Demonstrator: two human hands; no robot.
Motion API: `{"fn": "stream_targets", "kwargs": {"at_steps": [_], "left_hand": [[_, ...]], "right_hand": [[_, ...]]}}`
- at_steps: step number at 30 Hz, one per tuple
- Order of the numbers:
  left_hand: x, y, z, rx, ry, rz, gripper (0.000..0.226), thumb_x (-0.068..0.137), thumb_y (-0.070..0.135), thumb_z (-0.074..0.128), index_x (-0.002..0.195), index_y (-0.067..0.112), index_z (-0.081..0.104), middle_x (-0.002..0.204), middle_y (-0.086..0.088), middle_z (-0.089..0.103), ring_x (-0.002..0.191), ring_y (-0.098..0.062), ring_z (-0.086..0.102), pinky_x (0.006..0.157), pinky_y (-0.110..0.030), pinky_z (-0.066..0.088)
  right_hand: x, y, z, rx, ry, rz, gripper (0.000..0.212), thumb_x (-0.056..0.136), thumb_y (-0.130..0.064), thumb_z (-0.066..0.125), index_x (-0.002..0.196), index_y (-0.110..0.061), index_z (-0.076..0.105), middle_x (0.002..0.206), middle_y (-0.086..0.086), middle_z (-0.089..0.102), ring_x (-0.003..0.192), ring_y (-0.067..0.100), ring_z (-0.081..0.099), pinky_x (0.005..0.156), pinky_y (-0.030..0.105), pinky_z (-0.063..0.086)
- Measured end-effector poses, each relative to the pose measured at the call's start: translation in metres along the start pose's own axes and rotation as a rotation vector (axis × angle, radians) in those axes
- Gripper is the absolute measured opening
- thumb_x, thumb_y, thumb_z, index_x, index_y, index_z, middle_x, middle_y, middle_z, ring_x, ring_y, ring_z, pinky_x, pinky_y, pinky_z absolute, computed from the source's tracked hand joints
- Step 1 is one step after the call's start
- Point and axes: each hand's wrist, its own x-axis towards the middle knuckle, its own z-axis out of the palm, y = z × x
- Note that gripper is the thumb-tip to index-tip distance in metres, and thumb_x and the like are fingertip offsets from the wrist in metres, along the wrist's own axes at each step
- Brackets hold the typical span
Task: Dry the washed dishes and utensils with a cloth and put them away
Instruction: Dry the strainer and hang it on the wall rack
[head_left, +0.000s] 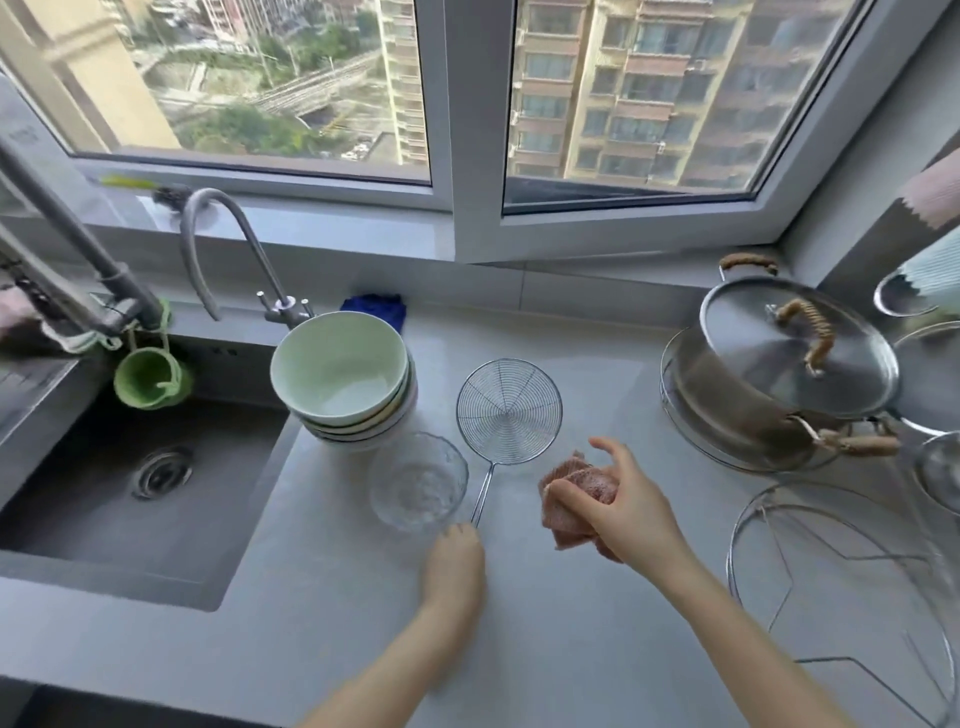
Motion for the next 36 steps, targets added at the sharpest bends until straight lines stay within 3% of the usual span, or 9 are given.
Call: {"fn": "stream_targets", "kwargs": {"at_steps": [2,9,15,18,21,24,28,31,36], "left_hand": [[0.004,0.000,0.013,-0.161,-0.002,-0.116,0.017,0.089,0.005,0.043,0.105,0.011,0.048,0.110,-0.009,0.057,0.102,-0.025,0.057,0.080,-0.032,0.044],[0.003,-0.012,-0.043,-0.890,-0.123,-0.170,0.016,0.083,0.007,0.056,0.074,0.012,0.043,0.062,-0.005,0.049,0.032,-0.008,0.048,0.035,-0.016,0.032],[-0.002,-0.040,-0.111,-0.512,-0.044,0.024,0.034,0.094,0.036,0.048,0.071,0.012,0.054,0.055,0.003,0.049,0.036,-0.013,0.047,0.042,-0.021,0.039],[-0.006,-0.052,-0.137,-0.188,0.077,0.092,0.035,0.092,0.038,0.048,0.065,0.015,0.048,0.057,0.003,0.050,0.058,-0.021,0.050,0.052,-0.030,0.035],[-0.014,-0.059,-0.147,-0.068,0.219,0.198,0.042,0.091,0.040,0.049,0.057,0.021,0.036,0.054,0.003,0.045,0.061,-0.019,0.043,0.049,-0.030,0.025],[-0.019,-0.060,-0.146,-0.112,0.269,0.153,0.038,0.091,0.041,0.050,0.060,0.019,0.045,0.057,0.004,0.048,0.063,-0.019,0.047,0.046,-0.026,0.025],[-0.014,-0.076,-0.147,-0.162,0.295,-0.004,0.037,0.087,0.042,0.056,0.059,0.019,0.048,0.058,0.006,0.051,0.067,-0.020,0.050,0.050,-0.028,0.028],[-0.011,-0.107,-0.150,-0.025,0.336,-0.019,0.035,0.086,0.043,0.056,0.058,0.023,0.048,0.064,0.007,0.055,0.071,-0.020,0.053,0.055,-0.028,0.032],[-0.009,-0.129,-0.145,0.009,0.168,0.013,0.039,0.088,0.041,0.052,0.053,0.026,0.043,0.058,0.008,0.052,0.065,-0.017,0.054,0.056,-0.027,0.038]], "right_hand": [[-0.005,0.009,-0.002,0.047,0.024,0.042,0.050,0.071,-0.050,0.075,0.114,-0.042,0.051,0.091,-0.010,0.066,0.070,0.021,0.066,0.058,0.035,0.056],[-0.010,0.021,-0.017,0.458,0.158,0.085,0.020,0.082,-0.039,0.072,0.093,-0.024,0.065,0.089,0.015,0.069,0.069,0.035,0.067,0.044,0.029,0.040],[-0.003,-0.011,-0.015,0.251,0.460,-0.258,0.023,0.083,-0.054,0.063,0.102,-0.044,0.057,0.105,-0.014,0.065,0.098,0.007,0.062,0.082,0.019,0.049],[0.023,-0.037,-0.008,-0.082,0.618,-0.622,0.033,0.086,-0.036,0.063,0.116,-0.020,0.060,0.131,0.005,0.058,0.119,0.012,0.053,0.099,0.014,0.037],[0.059,-0.058,0.003,-0.623,0.364,-0.537,0.045,0.096,-0.031,0.052,0.135,-0.008,0.049,0.152,0.019,0.033,0.142,0.036,0.027,0.118,0.040,0.017],[0.068,-0.072,0.034,-0.658,0.084,-0.423,0.050,0.102,-0.030,0.037,0.148,-0.011,0.028,0.160,0.015,0.007,0.148,0.031,0.001,0.119,0.040,0.002],[0.045,-0.069,0.056,-0.537,-0.253,-0.520,0.022,0.098,-0.020,0.045,0.118,-0.016,0.052,0.142,0.005,0.042,0.134,0.025,0.036,0.102,0.028,0.028],[0.028,-0.032,0.036,-0.794,-0.470,-0.611,0.016,0.097,-0.016,0.043,0.105,-0.023,0.055,0.136,-0.007,0.047,0.139,0.016,0.030,0.102,0.022,0.028],[0.044,-0.024,-0.015,-0.938,-0.024,-0.575,0.050,0.095,-0.012,0.020,0.138,-0.015,0.047,0.156,0.006,0.029,0.146,0.022,0.020,0.116,0.031,0.019]]}}
